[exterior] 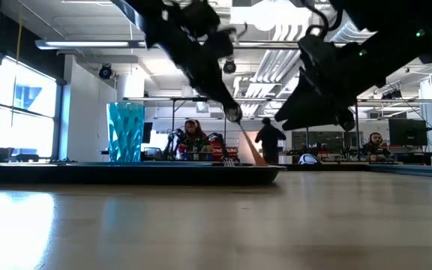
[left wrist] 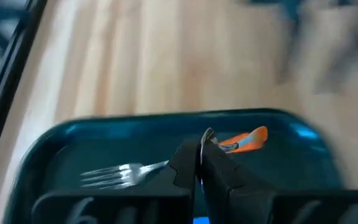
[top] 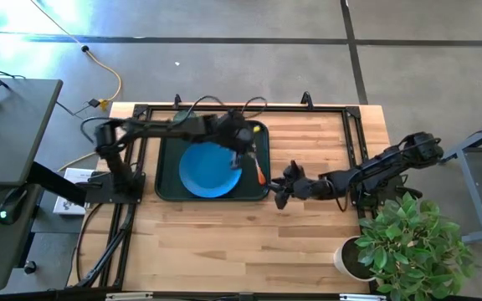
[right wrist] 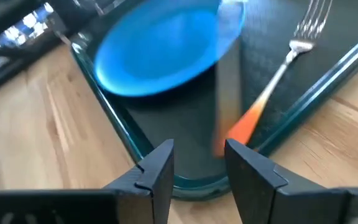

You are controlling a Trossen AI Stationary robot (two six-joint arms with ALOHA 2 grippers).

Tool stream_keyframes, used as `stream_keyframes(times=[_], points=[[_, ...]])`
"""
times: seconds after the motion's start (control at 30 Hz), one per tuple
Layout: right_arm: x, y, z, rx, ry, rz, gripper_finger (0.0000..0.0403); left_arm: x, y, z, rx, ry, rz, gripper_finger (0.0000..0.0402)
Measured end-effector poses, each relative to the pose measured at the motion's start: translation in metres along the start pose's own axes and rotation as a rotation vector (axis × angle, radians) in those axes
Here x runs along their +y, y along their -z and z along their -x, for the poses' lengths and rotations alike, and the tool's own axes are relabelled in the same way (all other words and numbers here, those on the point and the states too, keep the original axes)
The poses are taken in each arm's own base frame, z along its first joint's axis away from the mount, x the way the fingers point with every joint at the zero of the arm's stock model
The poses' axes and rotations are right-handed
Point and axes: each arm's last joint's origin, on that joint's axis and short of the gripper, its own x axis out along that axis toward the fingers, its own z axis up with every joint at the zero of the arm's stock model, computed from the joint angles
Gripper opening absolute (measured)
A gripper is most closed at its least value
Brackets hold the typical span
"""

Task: Pick and place plate/cup/fork/spoon on tray
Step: Put the orange spoon on the black tray to the right of the orange fork

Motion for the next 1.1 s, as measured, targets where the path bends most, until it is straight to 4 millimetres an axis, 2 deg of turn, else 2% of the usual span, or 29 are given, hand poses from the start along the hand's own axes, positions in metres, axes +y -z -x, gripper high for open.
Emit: stream_keyframes(times=[0.13, 0.3, 0.5, 0.6, 0.87, 1.1], points=[[0.011, 0.004, 0.007, -0.062, -0.019, -0.001, 0.0133, 0.031, 0.010, -0.028, 0.107, -0.009, 0.077, 0.0002], [0.014, 0.004, 0.008, -0.052, -0.048, 0.002, 0.0134, 0.046, 0.010, -0.039, 0.212, 0.035, 0.066, 0.0010], [0.013, 0.005, 0.008, -0.041, -0.050, -0.012, 0.0134, 0.062, 0.005, -0.030, 0.161, 0.210, 0.036, 0.0008], [0.013, 0.005, 0.008, -0.042, -0.050, -0.013, 0.0134, 0.072, 0.005, -0.023, 0.153, 0.234, 0.031, 0.0003], [0.009, 0.001, 0.005, -0.052, -0.031, -0.024, 0.0134, 0.088, 0.015, -0.014, 0.184, 0.243, -0.010, 0.0003], [0.003, -0.001, 0.003, -0.123, 0.080, -0.031, 0.0134, 0.090, 0.004, -0.015, 0.116, 0.155, -0.013, 0.0004]])
